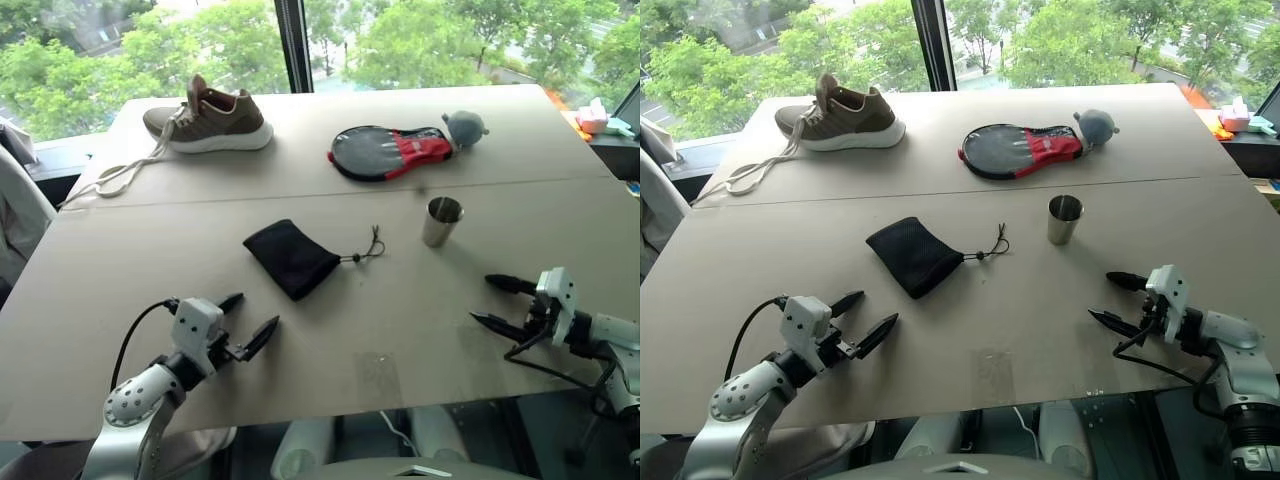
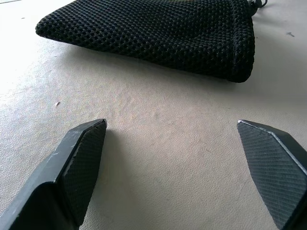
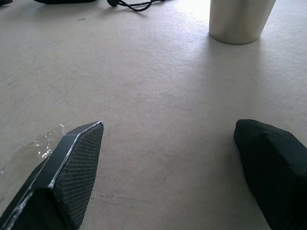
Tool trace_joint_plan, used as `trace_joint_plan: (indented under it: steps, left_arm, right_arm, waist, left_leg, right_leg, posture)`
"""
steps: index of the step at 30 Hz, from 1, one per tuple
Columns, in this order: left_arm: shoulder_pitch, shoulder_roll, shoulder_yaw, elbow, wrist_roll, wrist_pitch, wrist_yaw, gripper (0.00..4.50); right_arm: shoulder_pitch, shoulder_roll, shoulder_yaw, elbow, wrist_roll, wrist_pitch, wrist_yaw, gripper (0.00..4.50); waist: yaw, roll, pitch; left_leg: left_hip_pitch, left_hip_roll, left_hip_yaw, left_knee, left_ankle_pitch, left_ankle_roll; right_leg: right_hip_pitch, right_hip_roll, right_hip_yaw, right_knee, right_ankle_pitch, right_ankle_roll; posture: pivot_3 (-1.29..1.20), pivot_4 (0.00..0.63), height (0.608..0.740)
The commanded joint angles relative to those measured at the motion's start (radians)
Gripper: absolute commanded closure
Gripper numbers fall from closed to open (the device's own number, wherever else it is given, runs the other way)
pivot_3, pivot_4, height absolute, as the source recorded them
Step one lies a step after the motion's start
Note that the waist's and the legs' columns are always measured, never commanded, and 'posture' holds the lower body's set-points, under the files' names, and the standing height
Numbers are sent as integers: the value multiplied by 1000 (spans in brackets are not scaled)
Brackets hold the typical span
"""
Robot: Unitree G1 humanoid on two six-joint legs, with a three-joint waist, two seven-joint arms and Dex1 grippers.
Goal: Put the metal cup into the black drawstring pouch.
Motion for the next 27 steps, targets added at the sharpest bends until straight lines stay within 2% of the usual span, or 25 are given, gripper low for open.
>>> trace_joint_plan:
  steps: [1, 22, 27]
  left_arm:
    - [17, 10, 10, 27, 13, 7, -3, 0]
    - [50, 1, 17, 17, 0, -7, -14, 0]
    - [69, 3, 8, -71, -14, 13, -10, 0]
  right_arm:
    - [-8, -6, -25, -2, 11, -14, 7, 35]
    - [2, -2, -28, -19, 19, -40, 24, 35]
    - [37, 10, -42, -82, 94, -23, 80, 35]
  waist:
    - [0, 0, 0]
    - [-2, 1, 1]
    - [-1, 2, 2]
  left_leg:
    - [0, 0, 0, 0, 0, 0]
    - [0, 0, 0, -1, 0, 0]
    - [-1, 0, 0, -1, 0, 0]
  right_leg:
    - [0, 0, 0, 0, 0, 0]
    - [0, 0, 0, -1, 0, 0]
    - [0, 0, 0, -2, 0, 0]
  posture:
    - [0, 150, 736]
    - [0, 150, 736]
    - [0, 150, 736]
